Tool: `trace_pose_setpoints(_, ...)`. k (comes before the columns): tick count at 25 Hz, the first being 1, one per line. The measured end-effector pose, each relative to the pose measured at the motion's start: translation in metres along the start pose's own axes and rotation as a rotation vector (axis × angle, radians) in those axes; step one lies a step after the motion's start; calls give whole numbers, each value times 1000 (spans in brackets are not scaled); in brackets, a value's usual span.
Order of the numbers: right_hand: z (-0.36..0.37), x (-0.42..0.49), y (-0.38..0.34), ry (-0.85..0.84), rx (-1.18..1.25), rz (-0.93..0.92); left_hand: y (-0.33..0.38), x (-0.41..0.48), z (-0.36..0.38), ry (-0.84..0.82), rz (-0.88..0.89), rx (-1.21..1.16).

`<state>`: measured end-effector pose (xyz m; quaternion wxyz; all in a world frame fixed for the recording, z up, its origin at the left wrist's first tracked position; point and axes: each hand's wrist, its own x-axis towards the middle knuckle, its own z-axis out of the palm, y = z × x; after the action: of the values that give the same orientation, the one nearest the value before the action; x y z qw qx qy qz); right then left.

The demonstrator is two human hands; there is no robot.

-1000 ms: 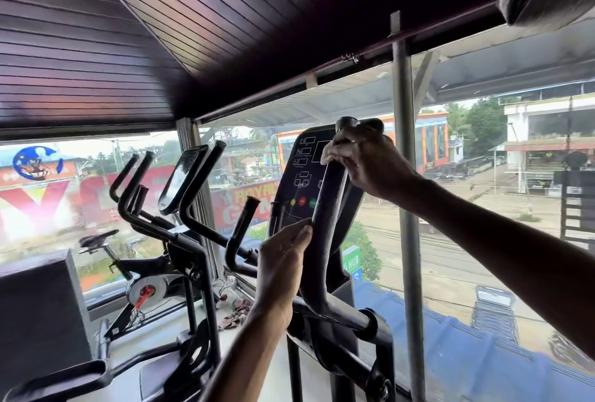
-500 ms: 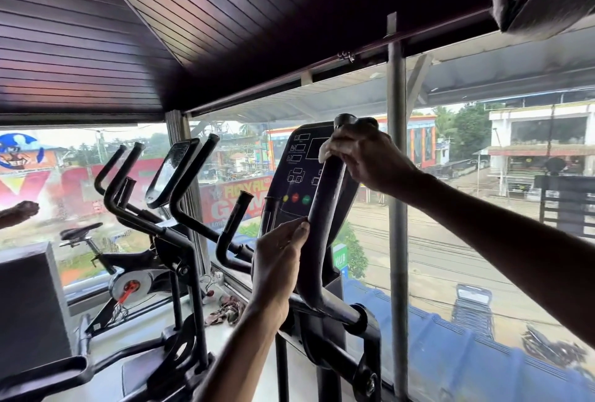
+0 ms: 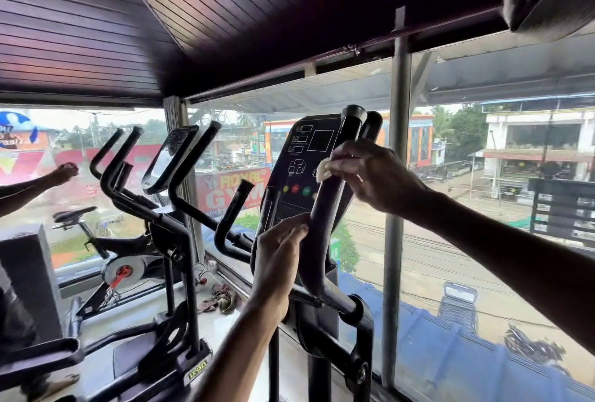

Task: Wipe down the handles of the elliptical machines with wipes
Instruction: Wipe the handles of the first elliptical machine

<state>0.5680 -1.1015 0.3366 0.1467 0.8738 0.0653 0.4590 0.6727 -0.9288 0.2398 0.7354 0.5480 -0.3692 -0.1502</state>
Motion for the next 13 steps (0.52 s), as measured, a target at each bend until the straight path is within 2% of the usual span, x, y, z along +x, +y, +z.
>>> trace_pose_setpoints(2,1,3,-2,91,10,144,-2,-3,-1,10,-16,-26)
trace_pose_setpoints(3,5,-3,-11,88,34,145,-3,-4,-2,5,-28,-45)
trace_pose_setpoints(7,14,-35,-40,-40,47,-73,-10,-4,-7,-37,-32,-38)
trace_pose_setpoints(9,14,-28,-24,69,-16,19,-11,-5,-8,-42,-34,-36)
trace_pose_setpoints(11,16,-19,-19,202,-34,209,-11,-6,-8,-49,-36,-51)
trace_pose_setpoints(13,25,-31,-40,216,48,232,-12,-8,-7,-58,-42,-69)
